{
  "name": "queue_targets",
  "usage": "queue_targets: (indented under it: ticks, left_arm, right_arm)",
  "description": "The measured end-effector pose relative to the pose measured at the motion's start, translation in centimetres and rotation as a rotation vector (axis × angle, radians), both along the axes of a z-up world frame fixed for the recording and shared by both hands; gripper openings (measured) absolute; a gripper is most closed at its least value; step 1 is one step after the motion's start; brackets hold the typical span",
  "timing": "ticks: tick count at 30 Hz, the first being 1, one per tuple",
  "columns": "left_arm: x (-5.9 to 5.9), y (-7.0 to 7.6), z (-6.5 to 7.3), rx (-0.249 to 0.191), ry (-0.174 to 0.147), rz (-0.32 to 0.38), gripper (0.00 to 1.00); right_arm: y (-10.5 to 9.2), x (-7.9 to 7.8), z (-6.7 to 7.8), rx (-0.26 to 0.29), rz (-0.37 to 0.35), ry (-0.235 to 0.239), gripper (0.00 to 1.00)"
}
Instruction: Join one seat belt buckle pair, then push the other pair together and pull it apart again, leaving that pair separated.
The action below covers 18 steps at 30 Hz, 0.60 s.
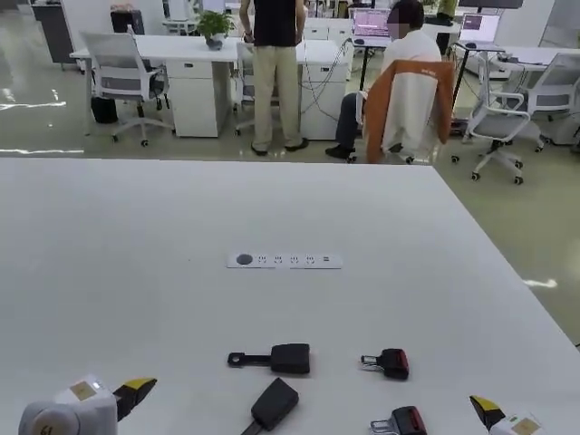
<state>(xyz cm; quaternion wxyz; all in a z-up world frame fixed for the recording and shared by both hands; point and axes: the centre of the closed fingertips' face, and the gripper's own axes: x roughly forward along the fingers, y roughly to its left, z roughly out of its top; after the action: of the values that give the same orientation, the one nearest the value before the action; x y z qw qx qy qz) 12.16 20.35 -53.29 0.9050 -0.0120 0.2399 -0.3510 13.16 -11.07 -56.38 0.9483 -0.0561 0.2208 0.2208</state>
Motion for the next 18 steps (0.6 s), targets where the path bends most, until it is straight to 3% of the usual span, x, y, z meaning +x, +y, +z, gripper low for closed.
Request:
queue_targets:
  ticks: [6,11,18]
  left_arm:
    - [0.34,0.54,-0.57,0.001,-0.001,-0.001,1.0]
    - [0.04,0.0,0.14,0.003,-0.002,-0.001,1.0]
    - [0.27,0.12,-0.16,0.0,-0.002,0.0,1.0]
  right_arm:
    - [0.09,-0.14,-0.12,0.001,0.001,0.003,0.95]
    - [0.1,0.05,-0.22,0.001,0.002,0.001,0.95]
    - [0.39,0.1,-0.09,0.004,0.005,0.001,0.95]
